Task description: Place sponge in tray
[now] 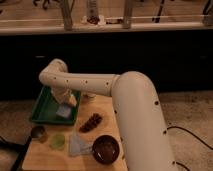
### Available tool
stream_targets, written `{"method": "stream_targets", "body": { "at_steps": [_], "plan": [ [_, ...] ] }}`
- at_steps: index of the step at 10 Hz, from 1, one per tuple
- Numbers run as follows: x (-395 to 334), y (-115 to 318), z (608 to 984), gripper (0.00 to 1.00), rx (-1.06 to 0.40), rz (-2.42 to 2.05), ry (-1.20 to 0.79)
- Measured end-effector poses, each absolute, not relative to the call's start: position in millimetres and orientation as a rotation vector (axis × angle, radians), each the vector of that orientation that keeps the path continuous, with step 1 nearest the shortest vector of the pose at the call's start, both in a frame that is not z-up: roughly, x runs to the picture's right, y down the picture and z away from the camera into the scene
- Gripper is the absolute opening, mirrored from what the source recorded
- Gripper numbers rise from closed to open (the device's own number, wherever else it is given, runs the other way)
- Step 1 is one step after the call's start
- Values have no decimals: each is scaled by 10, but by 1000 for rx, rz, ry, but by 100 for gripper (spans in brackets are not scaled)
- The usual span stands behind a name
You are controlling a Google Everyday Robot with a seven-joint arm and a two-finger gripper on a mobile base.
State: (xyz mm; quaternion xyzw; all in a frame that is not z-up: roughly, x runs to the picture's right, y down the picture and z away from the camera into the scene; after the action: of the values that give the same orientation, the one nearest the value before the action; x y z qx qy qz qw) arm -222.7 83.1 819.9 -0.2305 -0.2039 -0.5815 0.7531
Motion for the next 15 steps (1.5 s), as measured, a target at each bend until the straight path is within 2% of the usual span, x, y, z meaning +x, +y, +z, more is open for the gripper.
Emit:
{"method": "stream_targets", "body": {
  "at_steps": [1,2,7,9,15],
  "plan": [
    [-2222,828,8196,5,-503,-1272,-445],
    [-2223,823,8210,13,-502,-1277,-452],
    [-2509,801,8277,65,-492,-1304,-505],
    [-2623,818,8330,80,-492,-1318,-524],
    [-2663,818,8386,80,-506,-1331,-533]
  ]
}}
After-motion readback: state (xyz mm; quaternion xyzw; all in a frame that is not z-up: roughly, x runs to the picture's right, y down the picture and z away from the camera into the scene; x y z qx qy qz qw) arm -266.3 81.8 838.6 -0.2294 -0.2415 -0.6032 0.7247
